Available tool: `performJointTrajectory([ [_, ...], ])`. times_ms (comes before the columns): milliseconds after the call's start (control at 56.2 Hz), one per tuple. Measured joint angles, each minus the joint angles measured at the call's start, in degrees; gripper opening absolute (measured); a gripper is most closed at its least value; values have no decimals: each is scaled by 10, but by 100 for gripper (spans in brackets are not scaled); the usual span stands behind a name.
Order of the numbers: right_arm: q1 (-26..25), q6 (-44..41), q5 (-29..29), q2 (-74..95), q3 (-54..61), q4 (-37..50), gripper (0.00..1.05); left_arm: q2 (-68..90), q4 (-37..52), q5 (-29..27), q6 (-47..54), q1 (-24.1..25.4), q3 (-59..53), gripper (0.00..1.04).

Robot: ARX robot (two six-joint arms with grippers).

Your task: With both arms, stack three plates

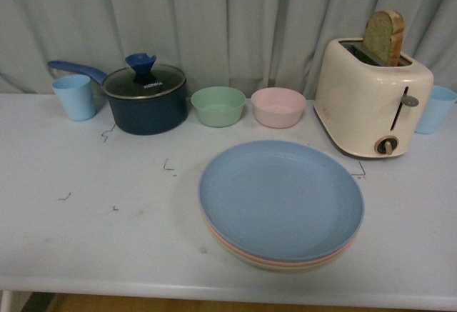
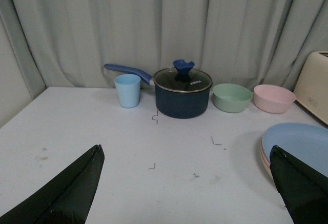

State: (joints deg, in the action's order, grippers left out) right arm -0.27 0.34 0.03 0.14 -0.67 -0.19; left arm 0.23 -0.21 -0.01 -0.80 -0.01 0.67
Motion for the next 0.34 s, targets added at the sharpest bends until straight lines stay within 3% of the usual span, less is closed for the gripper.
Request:
performJointTrajectory([
  [142,0,0,0,0,0,0,100,0,0,0,0,0,0,98],
  [338,0,0,0,0,0,0,98,0,0,0,0,0,0,98],
])
